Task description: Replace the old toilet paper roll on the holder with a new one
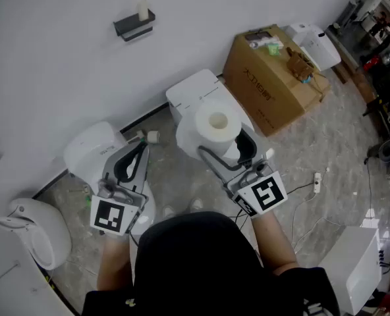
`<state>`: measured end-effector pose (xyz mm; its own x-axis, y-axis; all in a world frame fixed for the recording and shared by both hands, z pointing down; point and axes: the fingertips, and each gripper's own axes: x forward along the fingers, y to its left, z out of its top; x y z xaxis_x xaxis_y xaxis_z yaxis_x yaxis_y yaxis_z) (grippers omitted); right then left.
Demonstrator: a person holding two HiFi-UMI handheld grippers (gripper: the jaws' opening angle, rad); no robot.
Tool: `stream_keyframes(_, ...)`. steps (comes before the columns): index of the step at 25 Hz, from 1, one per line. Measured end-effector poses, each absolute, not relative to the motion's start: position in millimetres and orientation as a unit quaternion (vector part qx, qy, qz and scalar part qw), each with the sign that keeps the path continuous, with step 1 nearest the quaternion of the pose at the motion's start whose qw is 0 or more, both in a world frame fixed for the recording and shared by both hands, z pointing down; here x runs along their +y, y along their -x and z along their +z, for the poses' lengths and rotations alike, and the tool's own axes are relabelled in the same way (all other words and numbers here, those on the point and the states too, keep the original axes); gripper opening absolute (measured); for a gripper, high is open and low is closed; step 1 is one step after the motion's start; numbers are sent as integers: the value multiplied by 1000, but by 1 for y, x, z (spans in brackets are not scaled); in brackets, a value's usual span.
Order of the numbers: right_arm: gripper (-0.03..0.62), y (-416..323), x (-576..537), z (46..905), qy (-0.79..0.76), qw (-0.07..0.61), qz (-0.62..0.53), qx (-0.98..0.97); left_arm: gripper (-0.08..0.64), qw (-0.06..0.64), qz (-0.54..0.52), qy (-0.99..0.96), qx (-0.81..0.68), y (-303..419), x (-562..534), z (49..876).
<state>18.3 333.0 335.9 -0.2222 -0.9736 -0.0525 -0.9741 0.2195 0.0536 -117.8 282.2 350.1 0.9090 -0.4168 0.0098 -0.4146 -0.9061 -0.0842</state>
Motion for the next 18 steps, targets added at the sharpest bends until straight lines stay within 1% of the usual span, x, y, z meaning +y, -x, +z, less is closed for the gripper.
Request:
stream_keyframes(5,379,-27,333,334,618,26,26,786,11,38,-14,976,212,109,283,351)
stream_keyframes(9,380,-41,332,332,617,39,18,786,11,68,-7,975,213,102,280,354)
stream_keyframes(14,380,-69,335,339,616,41,12,786,11,68,-3,973,220,79,282,357)
stream_keyframes(18,380,-90,336,346,612,46,4,790,12,47,-23,972,230,59,287,367)
